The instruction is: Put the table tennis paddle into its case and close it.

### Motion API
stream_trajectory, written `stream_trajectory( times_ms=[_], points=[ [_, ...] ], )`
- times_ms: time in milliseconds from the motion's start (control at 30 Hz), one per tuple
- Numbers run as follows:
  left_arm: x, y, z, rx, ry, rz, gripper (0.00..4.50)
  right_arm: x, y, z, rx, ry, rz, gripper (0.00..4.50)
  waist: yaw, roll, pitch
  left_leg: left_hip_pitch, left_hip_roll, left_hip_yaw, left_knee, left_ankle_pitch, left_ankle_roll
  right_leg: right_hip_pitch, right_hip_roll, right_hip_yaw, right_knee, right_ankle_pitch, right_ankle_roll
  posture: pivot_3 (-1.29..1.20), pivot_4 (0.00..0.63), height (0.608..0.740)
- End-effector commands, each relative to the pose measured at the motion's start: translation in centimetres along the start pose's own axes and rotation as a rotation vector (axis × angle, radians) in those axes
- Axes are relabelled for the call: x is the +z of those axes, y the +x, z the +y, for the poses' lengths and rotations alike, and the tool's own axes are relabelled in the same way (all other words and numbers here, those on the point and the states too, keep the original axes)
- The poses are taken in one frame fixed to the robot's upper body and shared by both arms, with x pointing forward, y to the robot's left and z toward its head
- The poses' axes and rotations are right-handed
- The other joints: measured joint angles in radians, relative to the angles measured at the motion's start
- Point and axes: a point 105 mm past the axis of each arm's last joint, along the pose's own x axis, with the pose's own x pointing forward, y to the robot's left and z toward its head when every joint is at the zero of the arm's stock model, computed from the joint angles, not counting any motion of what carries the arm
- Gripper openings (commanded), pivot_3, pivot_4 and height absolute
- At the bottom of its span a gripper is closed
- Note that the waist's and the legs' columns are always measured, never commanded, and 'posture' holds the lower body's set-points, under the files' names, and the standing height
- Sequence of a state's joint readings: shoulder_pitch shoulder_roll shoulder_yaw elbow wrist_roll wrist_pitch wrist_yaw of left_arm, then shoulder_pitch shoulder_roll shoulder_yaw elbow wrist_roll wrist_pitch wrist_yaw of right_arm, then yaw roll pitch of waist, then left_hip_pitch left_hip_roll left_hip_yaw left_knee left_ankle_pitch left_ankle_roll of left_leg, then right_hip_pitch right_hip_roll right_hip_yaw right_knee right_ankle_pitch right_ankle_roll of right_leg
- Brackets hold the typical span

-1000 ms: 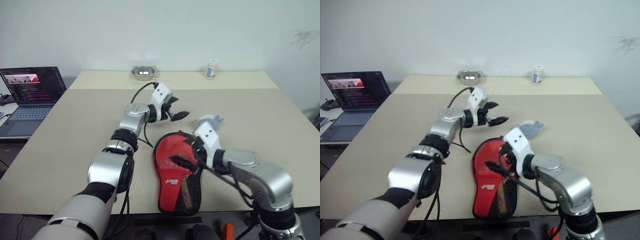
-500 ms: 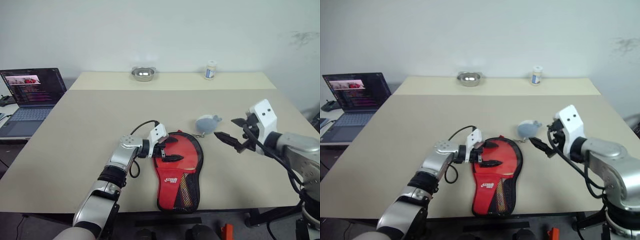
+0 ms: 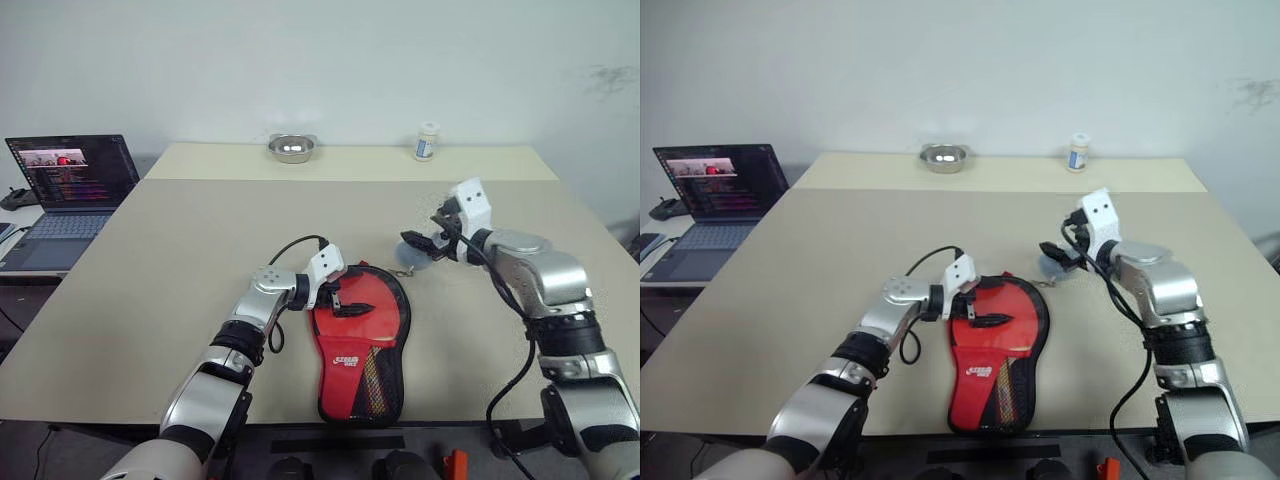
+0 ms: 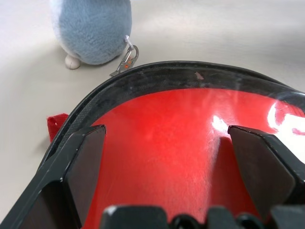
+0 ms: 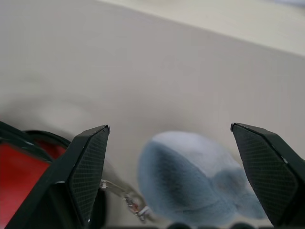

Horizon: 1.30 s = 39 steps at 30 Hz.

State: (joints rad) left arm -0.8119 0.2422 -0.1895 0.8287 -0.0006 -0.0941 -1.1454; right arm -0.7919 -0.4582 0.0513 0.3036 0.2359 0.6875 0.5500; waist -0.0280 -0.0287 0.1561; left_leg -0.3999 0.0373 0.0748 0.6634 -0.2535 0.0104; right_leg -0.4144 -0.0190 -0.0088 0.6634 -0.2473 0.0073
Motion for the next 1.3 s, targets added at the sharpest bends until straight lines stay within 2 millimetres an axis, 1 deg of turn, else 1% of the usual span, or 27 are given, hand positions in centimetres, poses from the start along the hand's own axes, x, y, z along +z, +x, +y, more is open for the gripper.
stream_trajectory(
  times_ms=[33, 133, 200, 233, 300, 467, 567, 633, 767, 900, 1000, 1067, 1167, 1300],
  points=[
    [-1.8, 0.4, -1.3, -0.039, -0.042, 0.045, 4.47, 0.9, 0.9, -0.9, -0.012, -0.052, -0.025, 4.5, -0.001, 0.0, 0.0, 0.0, 0.0, 0.0, 0.0, 0.0, 0.0, 0.0, 0.0, 0.0, 0.0, 0.0, 0.0, 0.0, 0.15, 0.74],
    [-1.8, 0.4, -1.5, -0.046, -0.041, 0.044, 4.47, -0.3, 1.8, -1.3, -0.024, -0.047, 0.013, 4.5, -0.001, 0.001, 0.0, 0.0, 0.0, 0.0, 0.0, 0.0, 0.0, 0.0, 0.0, 0.0, 0.0, 0.0, -0.001, 0.0, 0.15, 0.74],
    [-1.8, 0.4, -1.6, -0.048, -0.042, 0.044, 4.47, -0.5, 2.2, -1.4, -0.033, -0.035, 0.019, 4.5, -0.001, 0.001, 0.0, 0.0, 0.0, 0.0, 0.0, 0.0, 0.0, 0.0, 0.0, 0.0, 0.0, 0.0, -0.001, 0.0, 0.15, 0.74],
    [-1.9, 0.4, -1.6, -0.049, -0.042, 0.045, 4.49, -0.6, 2.3, -1.5, -0.038, -0.028, 0.016, 4.31, -0.001, 0.001, 0.0, 0.0, 0.0, 0.0, 0.0, 0.0, 0.0, 0.0, 0.0, 0.0, 0.0, 0.0, -0.001, 0.0, 0.15, 0.74],
    [-2.0, 0.4, -1.7, -0.053, -0.04, 0.048, 4.5, -0.6, 2.4, -1.3, -0.039, -0.026, 0.019, 3.94, -0.001, 0.001, 0.0, 0.0, 0.001, 0.0, 0.0, 0.0, 0.0, 0.0, 0.0, 0.0, 0.0, 0.0, -0.001, 0.0, 0.15, 0.74],
    [-2.2, 0.6, -1.9, -0.057, -0.045, 0.049, 4.5, -0.8, 2.5, -0.8, -0.033, -0.036, 0.027, 2.29, -0.001, 0.001, 0.0, 0.0, 0.001, 0.0, 0.0, 0.0, 0.0, 0.0, -0.001, 0.0, 0.0, 0.001, -0.001, 0.0, 0.15, 0.74],
    [-2.6, 0.9, -2.2, -0.064, -0.06, 0.049, 4.5, -0.8, 2.2, -0.9, -0.05, -0.04, 0.029, 1.34, 0.0, 0.002, -0.001, 0.0, 0.001, 0.0, 0.0, 0.0, 0.0, 0.0, -0.001, 0.0, 0.0, 0.0, -0.001, 0.0, 0.15, 0.74],
    [-3.0, 1.1, -2.5, -0.07, -0.08, 0.053, 4.5, -0.7, 1.8, -1.1, -0.066, -0.046, 0.026, 0.89, 0.0, 0.002, -0.001, 0.0, 0.001, 0.0, 0.0, 0.0, 0.0, 0.0, -0.001, 0.0, 0.0, 0.0, -0.001, 0.0, 0.15, 0.74],
    [-3.7, 1.3, -3.6, -0.134, -0.103, 0.05, 4.5, -0.4, 0.6, -1.2, -0.091, -0.058, 0.023, 0.34, 0.001, 0.004, -0.002, 0.0, 0.0, 0.0, 0.0, 0.0, 0.0, 0.0, -0.001, 0.0, 0.0, 0.0, -0.001, 0.0, 0.15, 0.74],
    [-4.6, 1.1, -4.6, -0.192, -0.099, 0.067, 4.5, -0.6, -0.9, -1.3, -0.12, -0.067, 0.034, 0.23, 0.002, 0.006, -0.004, 0.0, 0.0, 0.0, 0.0, 0.0, 0.0, 0.0, -0.001, 0.0, 0.0, 0.0, 0.0, 0.0, 0.15, 0.74],
    [-4.7, 1.3, -5.2, -0.241, -0.077, 0.063, 4.5, -0.9, -2.0, -1.0, -0.131, -0.068, 0.043, 0.22, 0.001, 0.007, -0.005, 0.0, 0.0, -0.001, -0.001, 0.0, 0.0, 0.001, -0.001, 0.0, 0.0, -0.001, 0.001, 0.0, 0.15, 0.74],
    [-4.5, 1.4, -5.6, -0.274, -0.054, 0.059, 4.5, -1.1, -2.4, -0.7, -0.133, -0.069, 0.051, 0.22, 0.002, 0.008, -0.005, 0.001, 0.0, -0.001, -0.001, 0.0, 0.0, 0.001, -0.001, -0.001, 0.0, -0.001, 0.001, 0.0, 0.15, 0.74],
    [-4.9, 1.9, -5.8, -0.27, -0.031, 0.075, 4.5, -1.3, -2.9, -0.6, -0.148, -0.066, 0.056, 0.22, 0.003, 0.009, -0.006, 0.001, -0.001, -0.001, -0.001, 0.0, 0.0, 0.001, -0.001, -0.001, -0.001, -0.002, 0.003, 0.0, 0.15, 0.74],
    [-6.2, 2.1, -6.3, -0.274, -0.013, 0.128, 4.5, -1.7, -3.6, -0.5, -0.167, -0.073, 0.076, 0.22, 0.011, 0.009, -0.009, 0.002, -0.004, -0.003, -0.001, 0.0, 0.0, 0.004, -0.004, -0.002, -0.001, -0.003, 0.005, 0.0, 0.15, 0.74]
  ],
)
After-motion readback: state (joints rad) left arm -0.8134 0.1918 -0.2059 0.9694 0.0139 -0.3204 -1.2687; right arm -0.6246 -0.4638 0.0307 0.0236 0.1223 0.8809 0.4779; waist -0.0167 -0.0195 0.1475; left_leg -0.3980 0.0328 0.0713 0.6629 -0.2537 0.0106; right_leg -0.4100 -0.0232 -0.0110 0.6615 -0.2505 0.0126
